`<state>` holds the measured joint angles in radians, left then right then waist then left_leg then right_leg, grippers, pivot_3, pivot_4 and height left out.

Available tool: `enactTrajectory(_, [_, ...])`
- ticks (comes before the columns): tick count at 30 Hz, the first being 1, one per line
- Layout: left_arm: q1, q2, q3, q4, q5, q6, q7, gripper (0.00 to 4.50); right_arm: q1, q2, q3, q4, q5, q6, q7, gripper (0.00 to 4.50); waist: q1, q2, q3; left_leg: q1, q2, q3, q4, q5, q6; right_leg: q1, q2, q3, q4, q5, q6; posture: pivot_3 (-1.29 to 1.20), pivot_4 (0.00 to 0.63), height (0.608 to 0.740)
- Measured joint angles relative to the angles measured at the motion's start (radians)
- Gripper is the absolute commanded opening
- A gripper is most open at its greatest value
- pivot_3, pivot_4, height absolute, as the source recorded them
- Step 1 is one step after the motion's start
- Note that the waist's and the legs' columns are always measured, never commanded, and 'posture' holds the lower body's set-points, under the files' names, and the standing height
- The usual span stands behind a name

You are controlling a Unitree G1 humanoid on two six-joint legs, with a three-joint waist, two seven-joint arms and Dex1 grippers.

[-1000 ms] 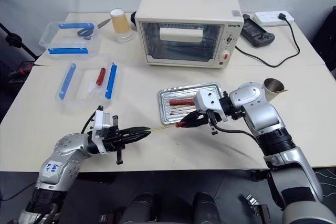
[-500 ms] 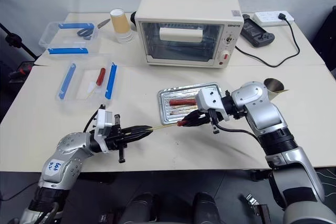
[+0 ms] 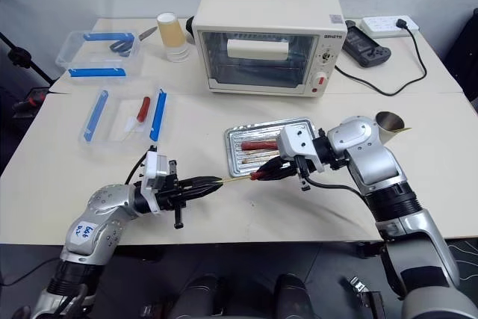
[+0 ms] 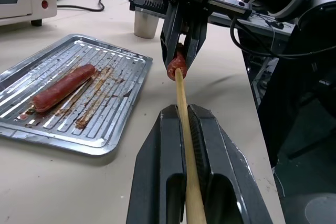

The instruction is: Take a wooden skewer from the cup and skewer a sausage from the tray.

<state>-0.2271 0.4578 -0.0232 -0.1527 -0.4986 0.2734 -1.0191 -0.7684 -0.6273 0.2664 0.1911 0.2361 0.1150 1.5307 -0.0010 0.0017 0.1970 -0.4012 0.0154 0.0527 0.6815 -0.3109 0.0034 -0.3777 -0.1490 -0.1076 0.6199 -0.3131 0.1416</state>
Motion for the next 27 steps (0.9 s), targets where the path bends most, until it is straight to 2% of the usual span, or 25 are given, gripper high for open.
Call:
enactTrajectory(13, [0.003,0.007,0.002,0.001,-0.002,0.0,-0.011,0.0,0.013,-0.001,0.0,-0.014,0.0,0.002,0.0,0.15,0.0,0.0,0.0,0.0,0.0,0.0,0.0,0.0,0.0,0.0,0.0,0.0,0.0,0.0,0.0,0.0,0.15,0.74])
enactTrajectory(27, [-0.144,-0.092,-0.044,0.134,0.084,-0.005,-0.046,0.0,0.008,-0.006,-0.036,-0.014,-0.043,0.051,0.0,0.15,0.001,0.0,0.0,0.0,0.0,0.0,0.0,0.0,0.0,0.0,0.0,0.0,0.0,0.0,0.0,0.0,0.15,0.74])
